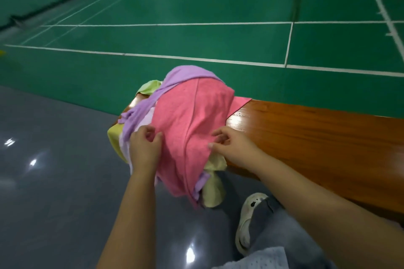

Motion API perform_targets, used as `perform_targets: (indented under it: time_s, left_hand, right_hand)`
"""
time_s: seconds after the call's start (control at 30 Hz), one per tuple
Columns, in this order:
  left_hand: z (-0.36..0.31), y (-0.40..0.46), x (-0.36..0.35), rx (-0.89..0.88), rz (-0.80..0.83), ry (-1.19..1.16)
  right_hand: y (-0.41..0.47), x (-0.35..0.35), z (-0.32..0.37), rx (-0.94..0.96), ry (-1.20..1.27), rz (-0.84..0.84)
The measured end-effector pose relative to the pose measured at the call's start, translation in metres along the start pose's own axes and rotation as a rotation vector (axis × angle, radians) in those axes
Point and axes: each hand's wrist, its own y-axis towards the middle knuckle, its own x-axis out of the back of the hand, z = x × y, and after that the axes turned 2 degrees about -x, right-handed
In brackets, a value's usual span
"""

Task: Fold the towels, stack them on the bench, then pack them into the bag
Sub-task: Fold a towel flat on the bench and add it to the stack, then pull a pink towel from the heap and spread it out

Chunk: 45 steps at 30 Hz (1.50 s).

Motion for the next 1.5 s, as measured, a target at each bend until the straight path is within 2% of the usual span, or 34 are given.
perform_targets:
  time_s: [0.1,0.23,0.43,0.6,0.67,0.83,0.93,1.0,1.13,1.33,1.5]
  left_hand:
    - [-0.002,-0.002,0.008,-0.013,0.009,-0.064]
    - [-0.008,-0.005,0.012,-0.008,0.115,-0.123]
    - [-0.033,-0.013,0.022,0.077,0.244,-0.571]
    - [-0.081,-0.021,0.022,-0.035,0.36,-0.751]
    - [-0.102,-0.031,0.02,-0.07,0.419,-0.781]
    - [-0.133,-0.059,0.01,-0.127,0.606,-0.837]
    - [-0.142,-0.072,-0.002,-0.115,0.667,-0.831]
    - [-0.148,-0.08,-0.011,-0.124,0.72,-0.788]
    - [-0.155,-0.081,-0.028,-0.245,0.781,-0.383]
    - [-0.156,-0.072,-0.062,-0.305,0.792,-0.047]
    - [-0.172,-0.057,-0.1,-0.664,0.674,0.186]
  right_hand:
    - [0.003,-0.015,0.007,0.038,-0.013,0.038]
    - [0.004,-0.021,0.009,0.043,-0.017,0.013]
    - [-0.005,-0.004,0.006,0.007,0.057,-0.103]
    - [-0.021,0.014,0.014,0.049,0.089,-0.062]
    - [-0.025,0.019,0.022,0.026,0.213,-0.047]
    - [-0.041,0.047,0.036,0.0,0.793,0.085]
    - [-0.055,0.072,0.034,-0.003,0.915,-0.042]
    - [-0.062,0.089,0.025,-0.019,0.873,-0.17]
    - [-0.078,0.124,0.001,-0.074,0.732,-0.365]
    - [-0.095,0.155,-0.022,-0.135,0.648,-0.371]
    - [-0.106,0.189,-0.016,-0.105,0.607,-0.441]
